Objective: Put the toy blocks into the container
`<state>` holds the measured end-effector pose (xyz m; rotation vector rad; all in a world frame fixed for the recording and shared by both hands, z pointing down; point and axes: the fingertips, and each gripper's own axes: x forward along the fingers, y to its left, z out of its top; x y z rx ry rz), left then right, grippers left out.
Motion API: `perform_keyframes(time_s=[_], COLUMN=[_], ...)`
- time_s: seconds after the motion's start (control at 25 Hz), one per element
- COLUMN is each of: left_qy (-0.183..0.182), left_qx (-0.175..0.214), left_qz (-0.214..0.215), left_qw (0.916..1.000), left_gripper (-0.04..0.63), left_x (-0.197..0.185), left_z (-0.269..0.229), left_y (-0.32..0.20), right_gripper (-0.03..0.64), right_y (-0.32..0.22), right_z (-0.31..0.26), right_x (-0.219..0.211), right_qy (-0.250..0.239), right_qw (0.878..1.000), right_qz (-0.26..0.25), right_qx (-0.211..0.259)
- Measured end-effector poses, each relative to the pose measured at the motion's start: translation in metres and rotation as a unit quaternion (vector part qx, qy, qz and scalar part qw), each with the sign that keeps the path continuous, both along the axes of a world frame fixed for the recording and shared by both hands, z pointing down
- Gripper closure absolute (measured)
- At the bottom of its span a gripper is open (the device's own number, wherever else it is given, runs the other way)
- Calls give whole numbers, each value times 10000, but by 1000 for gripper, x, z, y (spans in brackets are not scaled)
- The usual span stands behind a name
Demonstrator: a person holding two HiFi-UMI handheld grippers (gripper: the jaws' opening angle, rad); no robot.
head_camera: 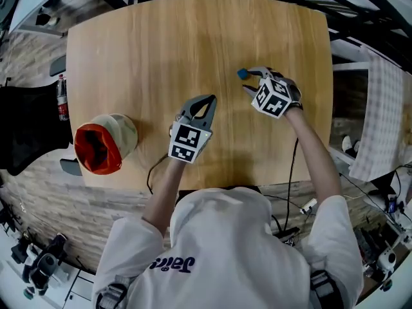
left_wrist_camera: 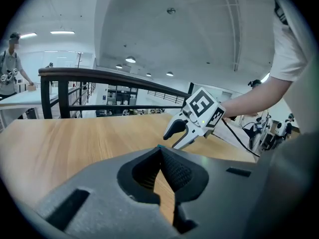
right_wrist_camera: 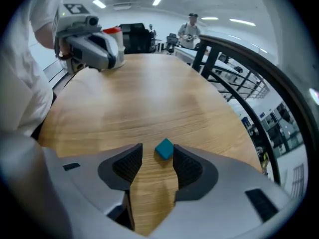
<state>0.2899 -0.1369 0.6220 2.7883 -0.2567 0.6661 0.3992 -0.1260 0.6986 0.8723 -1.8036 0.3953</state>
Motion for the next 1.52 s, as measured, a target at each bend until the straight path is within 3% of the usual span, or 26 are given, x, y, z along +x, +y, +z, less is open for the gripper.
perform_keyframes(time_s=[0.16,0.32,0.48,0.56,0.76,1.16,1.36,1.52], left_qy=[-62,-93,-134,-138,8,170,321,477], left_qx=[-100,-171,-182,-208,-288,-134,-190,-257], left_qz=[-57,-159,-181,-200,-319,-296,-530,-827], left_qw=[9999,9997,9996,9995,9991,9993,9979,9951], left_gripper=[589,589,588,588,589,588,588,589], left_x=[1,-5,-14,-19,-35,-86,-129,-172], left_z=[14,20,20,18,0,-41,-62,-76], left_y=[-2,-1,5,8,11,32,36,35], right_gripper=[425,425,432,467,474,476,476,476], right_y=[-2,-8,-12,-14,-13,1,5,10], right_z=[26,38,46,49,49,-3,-52,-82], right_x=[-1,0,-1,-2,-5,-49,-108,-167], right_qy=[413,1060,1322,1336,1463,1403,737,224], right_qw=[9932,9738,9602,9587,9549,9666,9857,9912], right_qz=[-1043,-1977,-2421,-2469,-2522,-2118,-1516,-1265], right_qx=[-303,-358,-431,-456,-553,-333,52,328])
